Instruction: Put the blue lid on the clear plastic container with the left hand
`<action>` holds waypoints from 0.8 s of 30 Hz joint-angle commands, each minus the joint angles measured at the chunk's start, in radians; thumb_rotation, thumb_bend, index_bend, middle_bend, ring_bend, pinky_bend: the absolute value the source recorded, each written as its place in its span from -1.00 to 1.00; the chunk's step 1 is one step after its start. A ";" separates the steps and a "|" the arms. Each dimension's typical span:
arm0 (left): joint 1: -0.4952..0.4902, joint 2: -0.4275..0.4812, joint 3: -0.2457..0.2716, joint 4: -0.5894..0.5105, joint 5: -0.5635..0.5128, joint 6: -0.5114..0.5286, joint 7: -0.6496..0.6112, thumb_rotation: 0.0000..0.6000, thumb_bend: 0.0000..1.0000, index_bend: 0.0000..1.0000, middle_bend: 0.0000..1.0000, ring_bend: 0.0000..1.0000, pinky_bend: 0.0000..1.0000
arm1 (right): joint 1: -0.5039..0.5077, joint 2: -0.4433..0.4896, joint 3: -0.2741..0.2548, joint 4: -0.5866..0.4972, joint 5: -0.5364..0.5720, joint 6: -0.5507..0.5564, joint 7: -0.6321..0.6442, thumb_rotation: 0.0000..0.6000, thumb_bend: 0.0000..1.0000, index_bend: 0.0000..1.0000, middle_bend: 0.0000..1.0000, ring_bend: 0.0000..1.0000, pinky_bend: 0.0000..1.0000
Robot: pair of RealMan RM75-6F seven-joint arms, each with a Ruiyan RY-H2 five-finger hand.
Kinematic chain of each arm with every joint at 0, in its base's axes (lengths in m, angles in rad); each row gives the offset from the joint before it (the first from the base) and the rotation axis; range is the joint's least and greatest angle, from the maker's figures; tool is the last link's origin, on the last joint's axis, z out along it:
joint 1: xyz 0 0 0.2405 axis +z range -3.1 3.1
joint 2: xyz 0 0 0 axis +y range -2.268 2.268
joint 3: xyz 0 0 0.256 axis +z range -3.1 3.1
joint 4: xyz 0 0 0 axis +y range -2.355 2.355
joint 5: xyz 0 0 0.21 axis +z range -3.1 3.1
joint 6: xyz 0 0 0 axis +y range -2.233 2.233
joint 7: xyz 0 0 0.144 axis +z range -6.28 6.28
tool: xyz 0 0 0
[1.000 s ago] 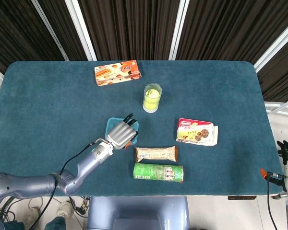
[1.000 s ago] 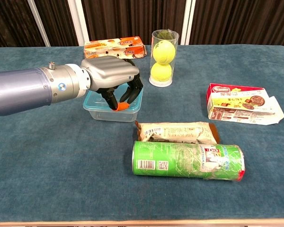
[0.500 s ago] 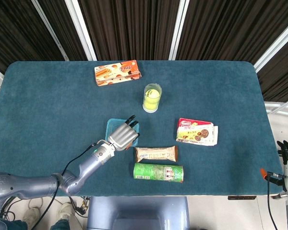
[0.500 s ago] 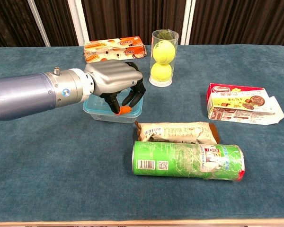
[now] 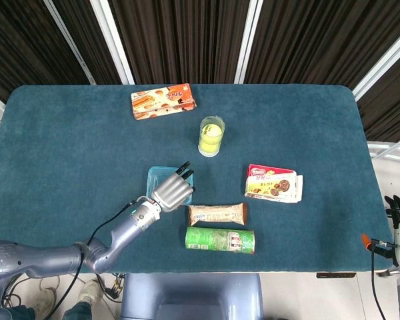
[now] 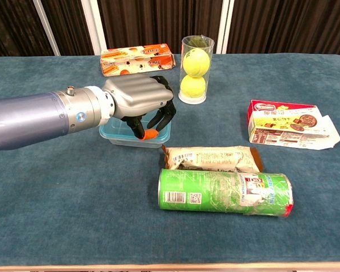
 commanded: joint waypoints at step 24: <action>0.022 -0.041 0.015 0.083 0.002 -0.022 0.001 1.00 0.05 0.30 0.18 -0.74 -0.98 | -0.001 -0.001 0.000 0.001 -0.001 0.003 0.002 1.00 -0.42 -0.80 -1.00 -1.00 -1.00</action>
